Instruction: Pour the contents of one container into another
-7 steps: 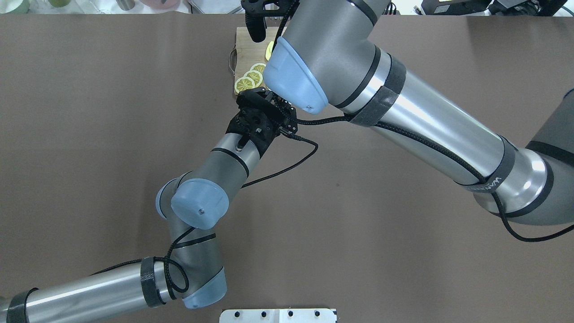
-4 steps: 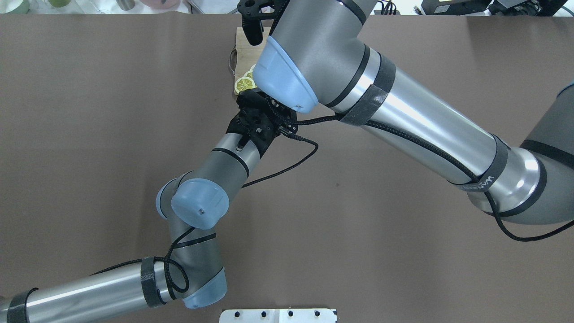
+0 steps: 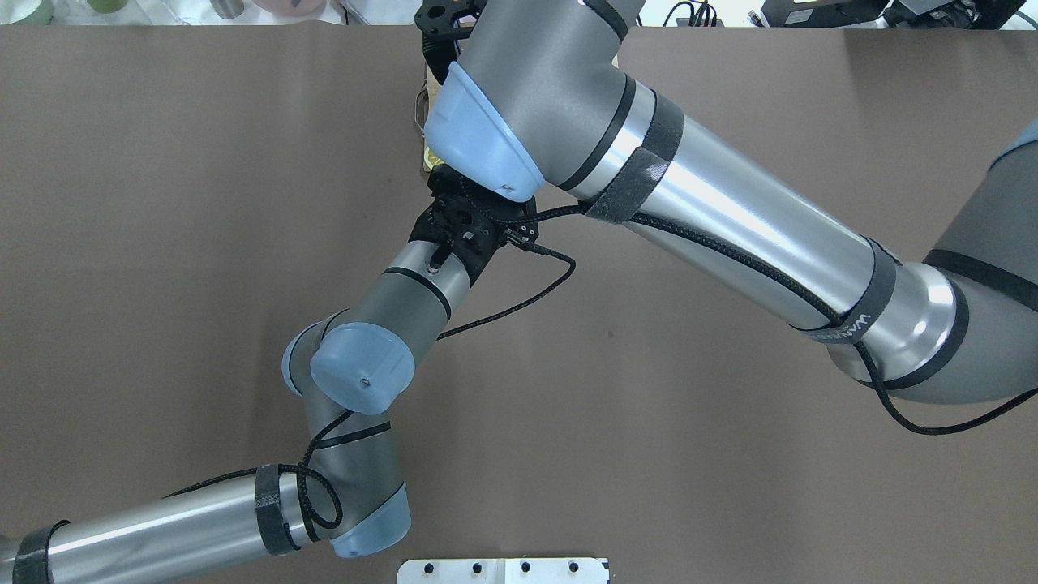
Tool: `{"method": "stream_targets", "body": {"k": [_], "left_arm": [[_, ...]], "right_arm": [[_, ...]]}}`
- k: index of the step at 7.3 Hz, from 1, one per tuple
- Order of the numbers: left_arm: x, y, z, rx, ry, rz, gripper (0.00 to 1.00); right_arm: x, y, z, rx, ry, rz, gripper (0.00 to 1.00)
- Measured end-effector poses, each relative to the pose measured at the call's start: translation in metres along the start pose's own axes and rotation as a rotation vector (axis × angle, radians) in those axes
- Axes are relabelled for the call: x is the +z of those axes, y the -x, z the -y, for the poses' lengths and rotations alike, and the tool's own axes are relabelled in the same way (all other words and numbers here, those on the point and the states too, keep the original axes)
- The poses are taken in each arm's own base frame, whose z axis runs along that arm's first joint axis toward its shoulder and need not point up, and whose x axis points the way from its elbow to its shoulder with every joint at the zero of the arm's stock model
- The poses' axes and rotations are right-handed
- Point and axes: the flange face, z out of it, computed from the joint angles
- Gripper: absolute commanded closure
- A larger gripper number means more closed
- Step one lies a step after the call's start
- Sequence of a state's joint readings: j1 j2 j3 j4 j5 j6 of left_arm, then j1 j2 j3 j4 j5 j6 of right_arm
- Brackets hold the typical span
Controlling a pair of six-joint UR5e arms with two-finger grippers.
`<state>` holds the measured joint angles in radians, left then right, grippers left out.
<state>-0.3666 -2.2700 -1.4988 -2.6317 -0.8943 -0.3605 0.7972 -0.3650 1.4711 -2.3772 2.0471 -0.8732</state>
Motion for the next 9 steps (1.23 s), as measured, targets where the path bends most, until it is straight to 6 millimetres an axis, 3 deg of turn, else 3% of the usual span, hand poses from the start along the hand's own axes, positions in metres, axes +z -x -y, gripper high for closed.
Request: {"method": "stream_targets", "body": {"k": [9], "left_arm": [[0.0005,0.0003,0.0013,-0.001,-0.002,0.001,1.00]], "right_arm": [[0.0015,-0.0030,0.0041,-0.024,0.051,0.027,1.00]]}}
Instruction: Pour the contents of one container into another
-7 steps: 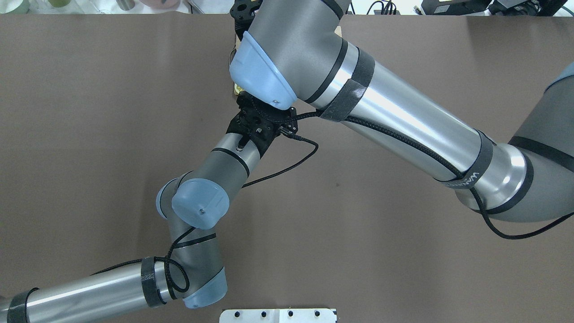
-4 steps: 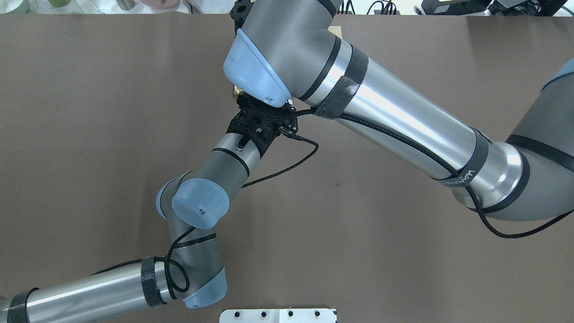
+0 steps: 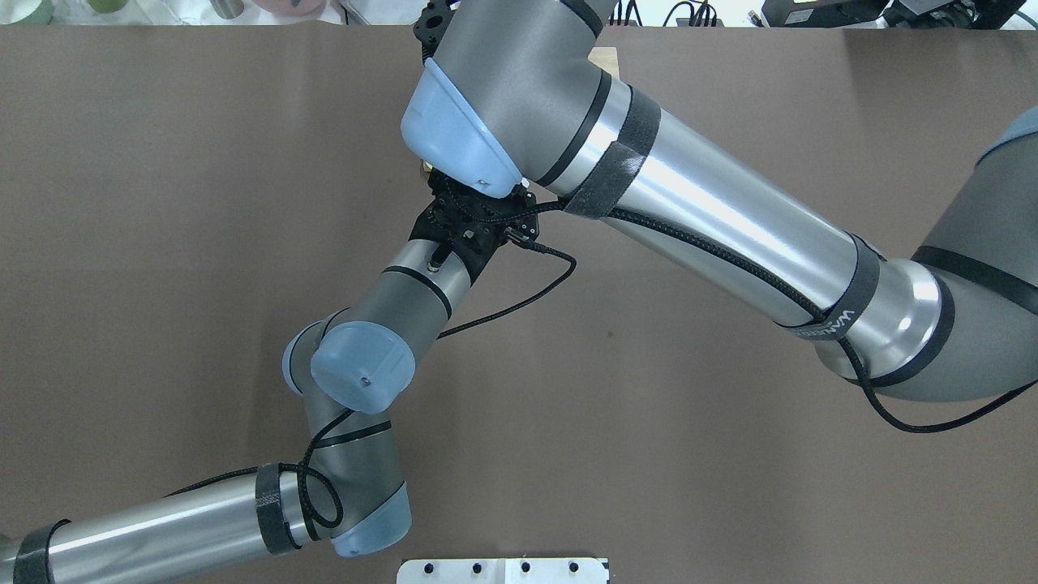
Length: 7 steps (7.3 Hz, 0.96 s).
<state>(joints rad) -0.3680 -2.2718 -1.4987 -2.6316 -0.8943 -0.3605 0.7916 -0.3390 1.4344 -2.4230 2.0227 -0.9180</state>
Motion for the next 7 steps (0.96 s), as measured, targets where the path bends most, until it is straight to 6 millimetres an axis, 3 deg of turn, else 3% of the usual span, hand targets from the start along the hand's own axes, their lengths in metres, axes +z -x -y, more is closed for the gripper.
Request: {"method": "stream_targets", "body": {"k": [5,7], "left_arm": [[0.000,0.000,0.000,0.000,0.000,0.000,1.00],[0.000,0.000,0.000,0.000,0.000,0.000,1.00]], "right_arm": [[-0.019,-0.011,-0.017,-0.008,-0.138,-0.057,1.00],[-0.028,-0.012,-0.034,-0.022,-0.215,-0.098,1.00]]}}
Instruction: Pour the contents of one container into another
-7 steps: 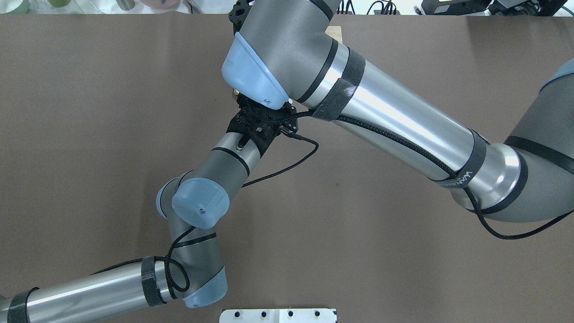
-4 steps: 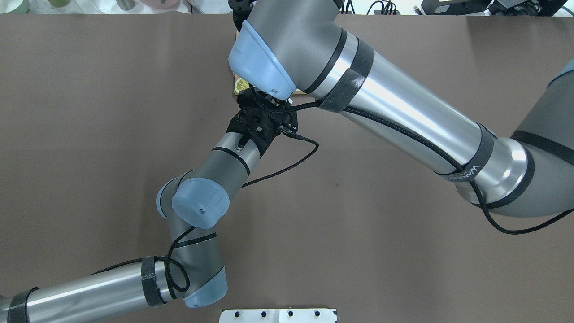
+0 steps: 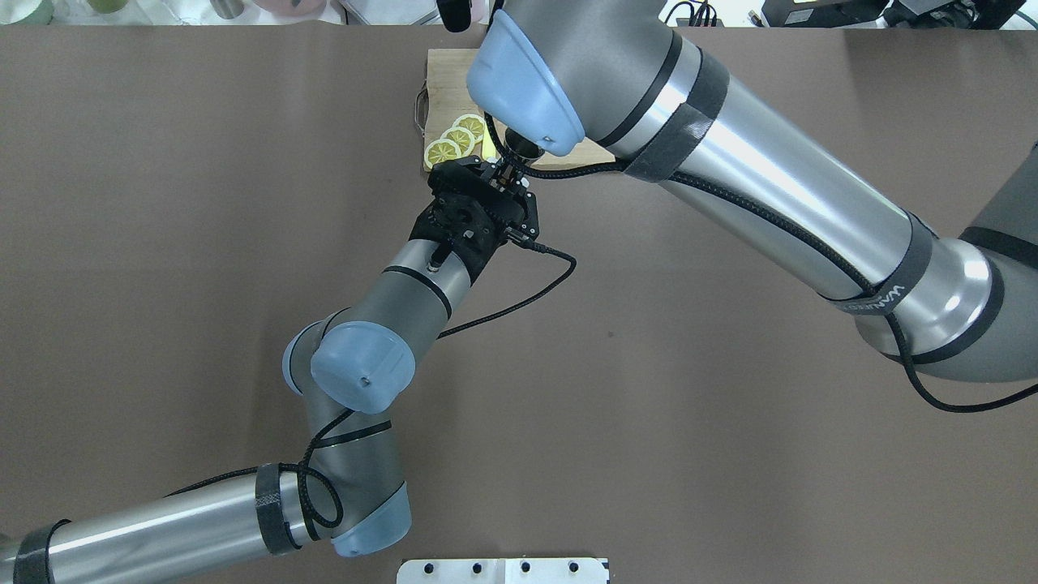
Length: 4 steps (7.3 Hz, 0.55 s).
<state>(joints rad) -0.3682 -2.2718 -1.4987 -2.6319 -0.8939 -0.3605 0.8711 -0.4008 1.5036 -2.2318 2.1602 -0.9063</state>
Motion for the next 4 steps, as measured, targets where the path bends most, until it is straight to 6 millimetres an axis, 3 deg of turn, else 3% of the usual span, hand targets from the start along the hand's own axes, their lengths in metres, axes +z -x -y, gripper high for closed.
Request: {"method": "stream_targets", "body": {"k": [3,4], "left_arm": [[0.004,0.014,0.002,0.002,-0.008,0.018,1.00],[0.002,0.025,-0.005,-0.002,-0.018,0.022,1.00]], "right_arm": [[-0.013,0.008,-0.039,-0.022,-0.108,-0.058,1.00],[-0.014,0.013,-0.056,-0.029,-0.143,-0.072,1.00]]}}
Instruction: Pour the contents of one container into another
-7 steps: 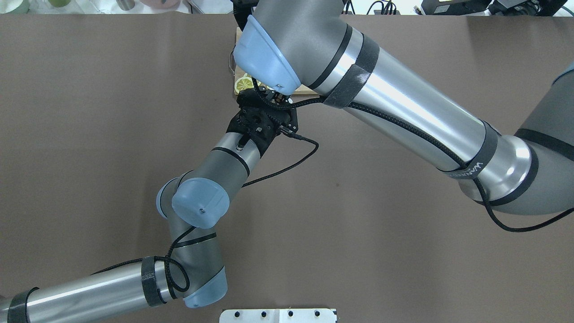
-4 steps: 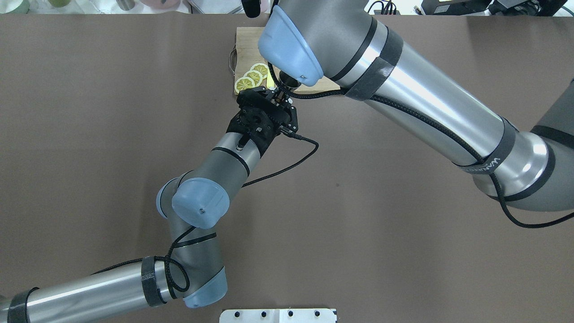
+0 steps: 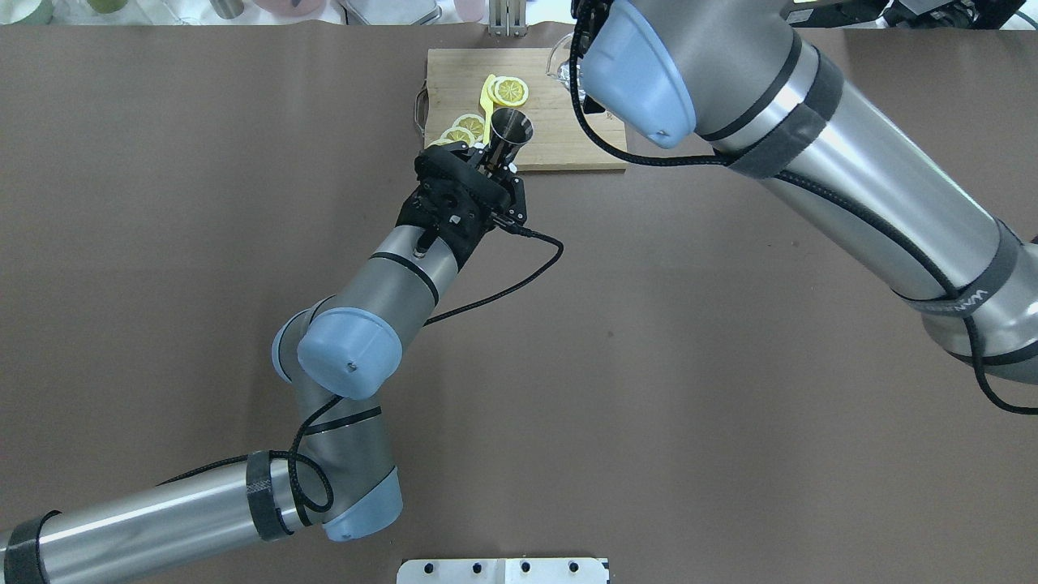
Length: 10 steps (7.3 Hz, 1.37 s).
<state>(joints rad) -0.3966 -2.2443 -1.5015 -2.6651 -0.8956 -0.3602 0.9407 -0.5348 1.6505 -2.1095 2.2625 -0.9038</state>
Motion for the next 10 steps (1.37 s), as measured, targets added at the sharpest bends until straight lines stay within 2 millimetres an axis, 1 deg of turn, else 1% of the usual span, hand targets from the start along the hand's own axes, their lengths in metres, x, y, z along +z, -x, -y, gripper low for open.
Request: {"method": "stream_targets", "body": {"k": [1,2,3,4,5,6,7,8,9,10], "left_arm": [[-0.006,0.020,-0.016,-0.012,-0.019,-0.006,1.00],[-0.015,0.046,-0.036,-0.022,-0.035,-0.022,1.00],[-0.025,0.076,-0.059,-0.022,-0.038,-0.034,1.00],[-0.036,0.105,-0.080,-0.016,-0.037,-0.033,1.00],[-0.048,0.137,-0.103,-0.006,-0.028,-0.028,1.00],[-0.063,0.169,-0.126,0.003,-0.014,-0.030,1.00],[-0.083,0.200,-0.151,0.005,-0.008,-0.032,1.00],[-0.102,0.225,-0.171,0.005,-0.005,-0.032,1.00],[-0.110,0.241,-0.181,0.008,0.000,-0.029,1.00],[-0.115,0.253,-0.191,-0.006,0.005,-0.023,1.00]], "right_arm": [[-0.001,0.008,-0.018,-0.006,-0.034,-0.013,1.00],[0.003,0.022,-0.038,-0.008,-0.071,-0.034,1.00],[0.007,0.038,-0.059,-0.005,-0.111,-0.058,1.00],[0.011,0.049,-0.079,-0.007,-0.147,-0.073,1.00],[0.015,0.055,-0.101,-0.007,-0.186,-0.083,1.00],[0.022,0.060,-0.122,0.001,-0.225,-0.098,1.00],[0.032,0.066,-0.144,0.010,-0.260,-0.116,1.00],[0.045,0.074,-0.168,0.016,-0.292,-0.129,1.00],[0.055,0.083,-0.194,0.021,-0.321,-0.136,1.00],[0.062,0.092,-0.223,0.027,-0.347,-0.141,1.00]]}}
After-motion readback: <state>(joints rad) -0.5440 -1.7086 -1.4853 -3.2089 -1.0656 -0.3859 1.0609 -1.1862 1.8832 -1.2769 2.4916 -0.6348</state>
